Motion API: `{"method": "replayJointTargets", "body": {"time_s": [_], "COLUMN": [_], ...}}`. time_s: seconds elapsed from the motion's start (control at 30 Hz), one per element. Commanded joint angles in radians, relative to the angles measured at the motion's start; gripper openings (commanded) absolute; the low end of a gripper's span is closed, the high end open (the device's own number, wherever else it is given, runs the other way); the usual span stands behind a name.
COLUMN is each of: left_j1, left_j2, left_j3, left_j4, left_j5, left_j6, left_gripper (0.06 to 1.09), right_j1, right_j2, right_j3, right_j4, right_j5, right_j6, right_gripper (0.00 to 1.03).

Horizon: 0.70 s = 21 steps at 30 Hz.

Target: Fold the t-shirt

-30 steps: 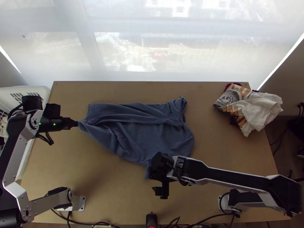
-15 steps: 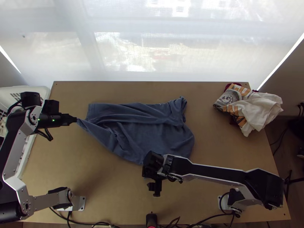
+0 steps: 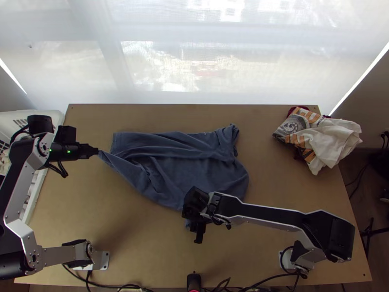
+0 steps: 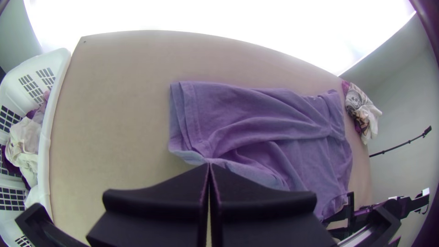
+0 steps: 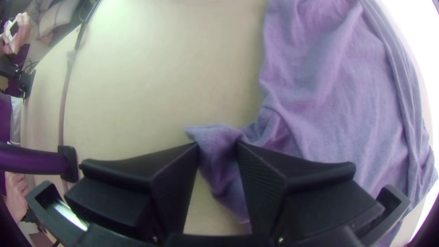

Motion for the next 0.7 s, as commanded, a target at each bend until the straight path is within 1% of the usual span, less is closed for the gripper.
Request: {"method": "replayJointTargets", "body": {"time_s": [0.0, 0.03, 0.07, 0.2, 0.3, 0.53, 0.67], "left_j1": [0.004, 0.004, 0.004, 0.004, 0.004, 0.004, 0.002], "left_j2": [0.002, 0.000, 0.000, -0.011, -0.023, -0.058, -0.083], "left_j3": [0.003, 0.003, 0.002, -0.005, -0.012, -0.028, -0.028], "left_j4": [-0.004, -0.005, -0.005, -0.010, -0.016, -0.024, -0.048], "left_j5": [0.000, 0.000, 0.000, 0.000, 0.000, 0.001, 0.006], "left_j6": [0.001, 0.001, 0.001, 0.001, 0.001, -0.005, -0.010], "left_gripper": [0.09, 0.09, 0.09, 0.09, 0.09, 0.09, 0.09], "right_j1": [-0.010, -0.013, -0.018, -0.056, -0.099, -0.251, -0.311], "right_j2": [0.011, 0.006, 0.002, -0.037, -0.080, -0.179, -0.210], "right_j3": [0.001, 0.003, 0.001, -0.002, 0.006, 0.055, 0.104], "right_j4": [0.014, 0.013, 0.013, -0.004, -0.049, -0.148, -0.191], "right_j5": [0.011, 0.011, 0.011, 0.011, 0.011, 0.011, 0.011], "right_j6": [0.006, 0.006, 0.006, -0.001, -0.009, -0.032, -0.037], "right_gripper": [0.14, 0.06, 0.03, 0.03, 0.03, 0.03, 0.03]}}
